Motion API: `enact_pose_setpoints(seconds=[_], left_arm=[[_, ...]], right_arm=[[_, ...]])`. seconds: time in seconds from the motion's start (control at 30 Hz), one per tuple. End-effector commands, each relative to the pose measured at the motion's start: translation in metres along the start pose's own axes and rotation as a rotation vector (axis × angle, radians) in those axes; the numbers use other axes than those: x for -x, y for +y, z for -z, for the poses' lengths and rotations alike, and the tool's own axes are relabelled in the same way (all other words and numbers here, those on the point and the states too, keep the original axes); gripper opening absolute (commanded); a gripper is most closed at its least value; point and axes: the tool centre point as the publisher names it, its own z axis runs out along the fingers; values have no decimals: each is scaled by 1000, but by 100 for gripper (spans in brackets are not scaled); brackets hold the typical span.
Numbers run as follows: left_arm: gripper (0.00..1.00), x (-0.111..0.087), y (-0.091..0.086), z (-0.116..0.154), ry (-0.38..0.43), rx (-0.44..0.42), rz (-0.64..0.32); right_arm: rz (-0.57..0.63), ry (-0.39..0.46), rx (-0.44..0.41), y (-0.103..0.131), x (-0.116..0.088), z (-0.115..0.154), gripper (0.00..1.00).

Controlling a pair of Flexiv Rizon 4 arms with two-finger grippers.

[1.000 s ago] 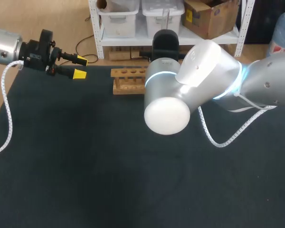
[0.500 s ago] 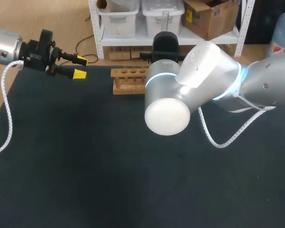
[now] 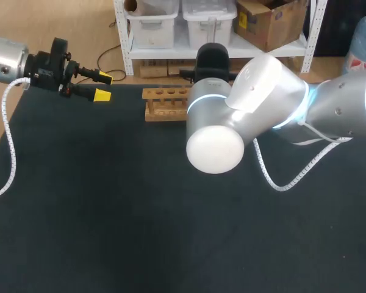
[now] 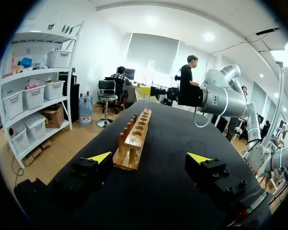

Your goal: Grasp the test tube, adjust it, and insert it.

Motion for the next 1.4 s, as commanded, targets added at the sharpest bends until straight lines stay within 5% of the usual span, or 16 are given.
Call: enact_pose_setpoints(seconds=[0.03, 1.4], left_arm=[[100, -1, 0, 0, -2, 0, -2], [100, -1, 0, 0, -2, 0, -2]], right_arm=[[-2, 5, 2, -1, -3, -2, 0], [-53, 96, -11, 3, -53, -6, 0]])
